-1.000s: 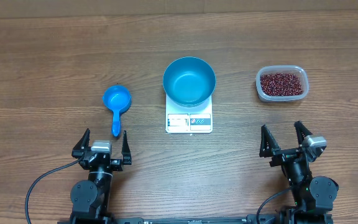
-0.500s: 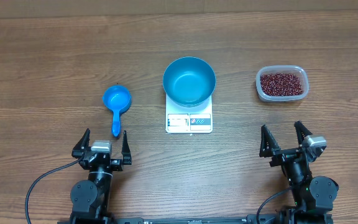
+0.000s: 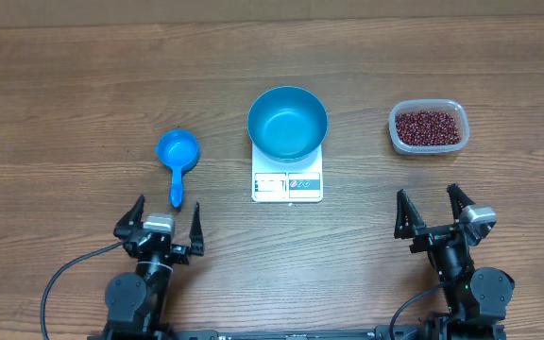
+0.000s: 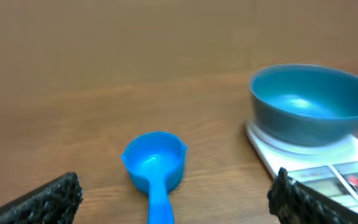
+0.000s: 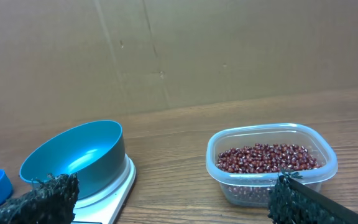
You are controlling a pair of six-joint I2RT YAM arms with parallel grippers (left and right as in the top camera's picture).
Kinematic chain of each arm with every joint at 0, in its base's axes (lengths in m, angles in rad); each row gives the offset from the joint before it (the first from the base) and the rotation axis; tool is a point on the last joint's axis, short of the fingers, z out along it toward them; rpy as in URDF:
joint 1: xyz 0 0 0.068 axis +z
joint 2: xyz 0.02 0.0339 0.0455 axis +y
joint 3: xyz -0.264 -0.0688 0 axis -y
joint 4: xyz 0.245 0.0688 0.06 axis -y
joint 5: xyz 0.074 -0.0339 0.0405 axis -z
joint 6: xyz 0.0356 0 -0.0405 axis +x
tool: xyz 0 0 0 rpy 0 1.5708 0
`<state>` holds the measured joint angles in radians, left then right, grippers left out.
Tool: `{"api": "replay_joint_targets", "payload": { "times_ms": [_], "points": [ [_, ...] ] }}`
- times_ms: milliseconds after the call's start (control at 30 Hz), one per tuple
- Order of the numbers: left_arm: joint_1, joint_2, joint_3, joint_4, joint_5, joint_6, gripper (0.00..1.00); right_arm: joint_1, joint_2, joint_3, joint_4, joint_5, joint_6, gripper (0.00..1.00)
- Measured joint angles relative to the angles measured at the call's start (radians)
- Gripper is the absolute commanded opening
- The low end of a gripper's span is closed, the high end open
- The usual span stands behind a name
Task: Scoop item into bowl and weigh 150g on scale
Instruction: 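Move the left gripper forward over the blue scoop's handle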
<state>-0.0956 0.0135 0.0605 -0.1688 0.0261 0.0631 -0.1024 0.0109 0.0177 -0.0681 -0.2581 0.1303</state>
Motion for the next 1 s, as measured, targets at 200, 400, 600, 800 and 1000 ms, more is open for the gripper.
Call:
{"api": "replay_joint_targets", "payload": {
  "times_ms": [200,400,600,800,1000],
  "points": [
    [0.000,0.060,0.345,-0.331,0.051,-0.031,1.00,0.000,0.000,0.000,0.000,0.000,0.000,1.00],
    [0.000,0.289,0.712,-0.603,0.061,-0.060,0.99,0.000,0.000,0.000,0.001,0.000,0.000,1.00],
    [0.000,0.641,1.094,-0.893,0.068,-0.064,1.00,0.000,0.000,0.000,0.000,0.000,0.000,1.00],
    [0.000,0.993,1.425,-1.175,0.068,-0.064,0.99,0.000,0.000,0.000,0.000,0.000,0.000,1.00],
    [0.000,1.197,1.500,-1.203,0.068,-0.064,1.00,0.000,0.000,0.000,0.000,0.000,0.000,1.00]
  ]
}}
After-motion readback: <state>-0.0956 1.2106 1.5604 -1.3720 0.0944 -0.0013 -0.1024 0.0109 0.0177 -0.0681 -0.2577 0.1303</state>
